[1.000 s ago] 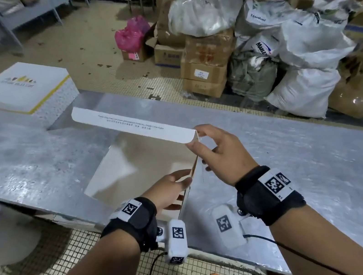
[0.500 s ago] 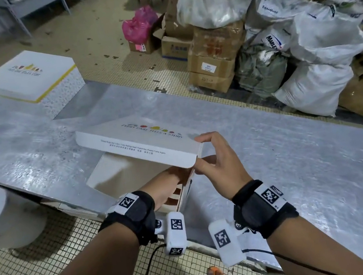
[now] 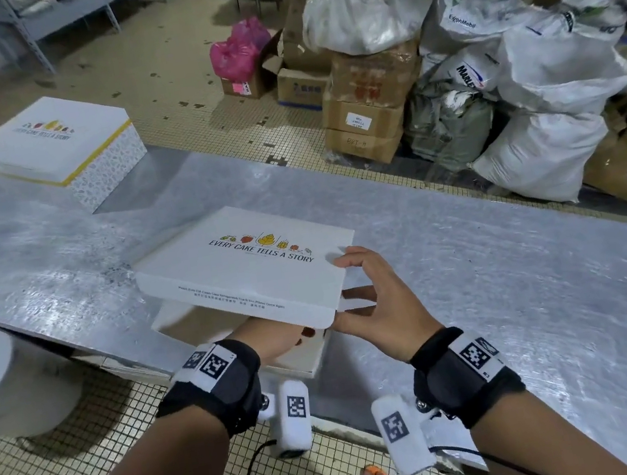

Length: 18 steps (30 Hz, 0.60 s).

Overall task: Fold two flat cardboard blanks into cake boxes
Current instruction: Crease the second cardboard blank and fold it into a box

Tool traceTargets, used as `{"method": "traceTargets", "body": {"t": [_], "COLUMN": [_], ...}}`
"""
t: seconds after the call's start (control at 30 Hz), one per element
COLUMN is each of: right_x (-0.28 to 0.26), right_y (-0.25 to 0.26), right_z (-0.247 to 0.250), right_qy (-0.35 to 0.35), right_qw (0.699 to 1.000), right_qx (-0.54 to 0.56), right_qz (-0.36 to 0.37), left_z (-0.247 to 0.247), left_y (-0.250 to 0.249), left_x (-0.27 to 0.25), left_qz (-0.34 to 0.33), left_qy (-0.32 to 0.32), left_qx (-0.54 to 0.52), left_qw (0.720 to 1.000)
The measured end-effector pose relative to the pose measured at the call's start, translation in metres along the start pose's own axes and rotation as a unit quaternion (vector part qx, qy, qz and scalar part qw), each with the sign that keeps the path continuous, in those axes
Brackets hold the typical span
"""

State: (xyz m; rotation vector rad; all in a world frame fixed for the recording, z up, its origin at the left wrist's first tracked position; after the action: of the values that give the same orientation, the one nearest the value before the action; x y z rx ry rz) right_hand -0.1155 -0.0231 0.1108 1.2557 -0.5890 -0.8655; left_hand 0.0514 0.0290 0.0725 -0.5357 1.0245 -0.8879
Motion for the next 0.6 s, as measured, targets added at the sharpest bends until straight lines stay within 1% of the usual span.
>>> {"method": "traceTargets", "body": {"t": [0.07, 0.13, 0.2, 0.23, 0.3, 0.33, 0.37, 0.43, 0.5, 0.53, 0.6], "right_x": [0.001, 0.004, 0.008, 0.011, 0.017, 0.02, 0.023, 0.028, 0.032, 0.034, 0.034], "right_y": [0.001, 0.001, 0.001, 0.001, 0.002, 0.002, 0.003, 0.004, 0.004, 0.005, 0.008], "right_z": [0.007, 0.015, 0.022, 0.025, 0.03, 0.031, 0.032, 0.033, 0.034, 0.034, 0.035], "right_qy": [0.021, 0.038, 0.056, 0.064, 0.075, 0.08, 0.087, 0.105, 0.127, 0.141, 0.169], "right_qw": [1.0, 0.999, 0.997, 0.996, 0.995, 0.994, 0.993, 0.99, 0.984, 0.98, 0.969], "right_qx": [-0.021, -0.033, -0.047, -0.054, -0.062, -0.062, -0.065, -0.081, -0.113, -0.134, -0.174], "right_qz": [-0.008, -0.018, -0.029, -0.032, -0.033, -0.034, -0.037, -0.043, -0.05, -0.052, -0.056], "left_z": [0.016, 0.032, 0.049, 0.058, 0.075, 0.082, 0.088, 0.099, 0.106, 0.109, 0.113], "left_y": [0.0, 0.003, 0.007, 0.011, 0.027, 0.038, 0.051, 0.073, 0.082, 0.084, 0.085], "left_x": [-0.013, -0.026, -0.036, -0.04, -0.047, -0.051, -0.055, -0.063, -0.07, -0.073, -0.071], "left_qz": [-0.031, -0.044, -0.078, -0.083, -0.074, -0.064, -0.054, -0.036, -0.041, -0.046, -0.052], "left_qy": [-0.054, -0.092, -0.129, -0.157, -0.217, -0.25, -0.289, -0.369, -0.42, -0.436, -0.446], "left_qx": [-0.007, 0.014, 0.036, 0.048, 0.01, -0.032, -0.089, -0.2, -0.266, -0.283, -0.292], "left_qw": [0.998, 0.995, 0.988, 0.983, 0.973, 0.966, 0.952, 0.907, 0.867, 0.853, 0.845]}}
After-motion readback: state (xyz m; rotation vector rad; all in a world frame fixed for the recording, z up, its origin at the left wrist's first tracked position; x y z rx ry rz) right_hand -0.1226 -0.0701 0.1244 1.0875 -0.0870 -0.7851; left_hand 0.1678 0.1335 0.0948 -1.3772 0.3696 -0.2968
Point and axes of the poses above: each hand's wrist, its own x-axis towards the middle knuckle, its own z-axis out of the back of the hand, y = z × x, the point moved 4 cm from there along x, towards the middle knuckle, and after that the axes turned 1 degree about -z, right-handed, at the moved point
